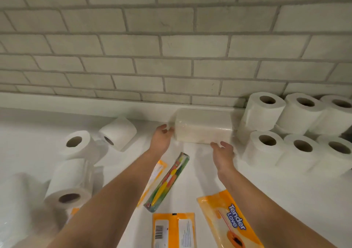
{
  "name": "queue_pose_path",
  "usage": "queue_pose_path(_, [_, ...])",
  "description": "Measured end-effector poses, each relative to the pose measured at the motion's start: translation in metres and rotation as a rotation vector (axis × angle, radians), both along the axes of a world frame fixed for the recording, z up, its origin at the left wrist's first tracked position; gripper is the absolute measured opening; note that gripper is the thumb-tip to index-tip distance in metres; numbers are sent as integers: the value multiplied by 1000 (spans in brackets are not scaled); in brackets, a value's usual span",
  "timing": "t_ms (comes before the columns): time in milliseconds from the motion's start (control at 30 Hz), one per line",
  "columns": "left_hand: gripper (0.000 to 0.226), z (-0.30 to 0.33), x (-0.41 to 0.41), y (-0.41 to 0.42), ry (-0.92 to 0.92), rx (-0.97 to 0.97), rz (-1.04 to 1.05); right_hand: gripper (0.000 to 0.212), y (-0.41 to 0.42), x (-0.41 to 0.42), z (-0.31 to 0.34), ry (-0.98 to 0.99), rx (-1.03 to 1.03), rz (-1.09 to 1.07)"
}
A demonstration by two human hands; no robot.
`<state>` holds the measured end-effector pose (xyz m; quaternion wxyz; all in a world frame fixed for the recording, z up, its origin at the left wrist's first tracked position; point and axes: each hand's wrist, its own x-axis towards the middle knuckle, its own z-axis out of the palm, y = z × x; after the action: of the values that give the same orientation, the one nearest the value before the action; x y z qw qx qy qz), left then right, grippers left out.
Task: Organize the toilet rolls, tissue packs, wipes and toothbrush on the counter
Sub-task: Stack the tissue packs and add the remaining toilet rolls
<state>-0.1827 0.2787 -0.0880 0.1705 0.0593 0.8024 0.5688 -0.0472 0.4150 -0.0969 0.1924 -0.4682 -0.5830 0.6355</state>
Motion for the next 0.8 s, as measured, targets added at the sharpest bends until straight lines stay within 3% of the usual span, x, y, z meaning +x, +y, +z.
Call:
queue_pose_path(100, [43,4,-13,-32,147,-89,14,40,-23,-7,2,12,54,152])
queue_pose_path(300, [52,6,-48,-106,581,-686,17,9,-77,-36,9,42,37,382])
queue_pose_path(367, [64,4,-61,-124,643,-855,-9,15,-93,-47,8,7,31,431])
queue_pose_path(467, [89,1,-78,-144,567,-938,-71,16,-113,-66,6,-23,-3,475])
queue_pose_path(567, [103,-3,-90,-152,457,-886,-95,13,-130,-81,1,-18,-53,516])
queue_pose_path(800, [82,3,-89,-151,401,-846,-51,15,-150,-98,0,41,-130,529])
